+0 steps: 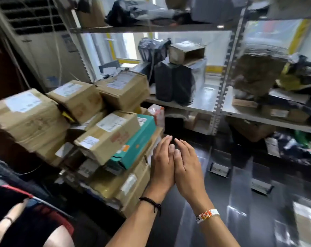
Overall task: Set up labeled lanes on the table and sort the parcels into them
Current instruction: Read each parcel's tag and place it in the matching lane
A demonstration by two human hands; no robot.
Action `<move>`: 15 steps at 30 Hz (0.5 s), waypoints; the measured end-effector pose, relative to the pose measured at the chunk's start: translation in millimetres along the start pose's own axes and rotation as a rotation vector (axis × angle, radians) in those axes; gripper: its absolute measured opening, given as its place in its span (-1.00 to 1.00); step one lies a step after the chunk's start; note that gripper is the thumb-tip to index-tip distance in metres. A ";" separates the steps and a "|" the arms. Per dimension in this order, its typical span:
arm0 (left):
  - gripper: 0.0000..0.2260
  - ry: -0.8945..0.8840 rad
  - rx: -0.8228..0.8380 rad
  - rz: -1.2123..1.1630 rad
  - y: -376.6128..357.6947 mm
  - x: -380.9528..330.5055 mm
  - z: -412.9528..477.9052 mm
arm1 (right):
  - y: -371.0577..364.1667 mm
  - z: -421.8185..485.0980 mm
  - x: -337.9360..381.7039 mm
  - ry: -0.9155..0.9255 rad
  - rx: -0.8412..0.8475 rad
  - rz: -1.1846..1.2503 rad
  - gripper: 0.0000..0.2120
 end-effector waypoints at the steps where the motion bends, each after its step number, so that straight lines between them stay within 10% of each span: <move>1: -0.56 -0.026 -0.024 0.040 21.7 6.8 7.9 | -18.4 2.6 13.8 -0.003 0.017 0.052 -0.46; 5: -0.56 -0.172 -0.156 0.210 101.0 18.2 28.1 | -77.0 6.9 65.4 -0.038 0.108 0.294 -0.64; 9: -0.67 -0.306 -0.312 0.387 159.4 20.7 37.1 | -111.1 22.7 102.1 -0.052 0.102 0.309 -0.33; 15: -0.49 0.190 -0.529 0.158 207.4 73.8 43.1 | -139.7 60.8 121.9 -0.096 0.079 0.001 -0.15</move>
Point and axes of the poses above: each hand's wrist, its own z-axis towards the middle knuckle, its own y-axis out of the back of the hand, x = y × z, the point moved 1 cm from there along z, towards the middle knuckle, and after that the axes turned 10 degrees about -y, right-handed, at the moved point
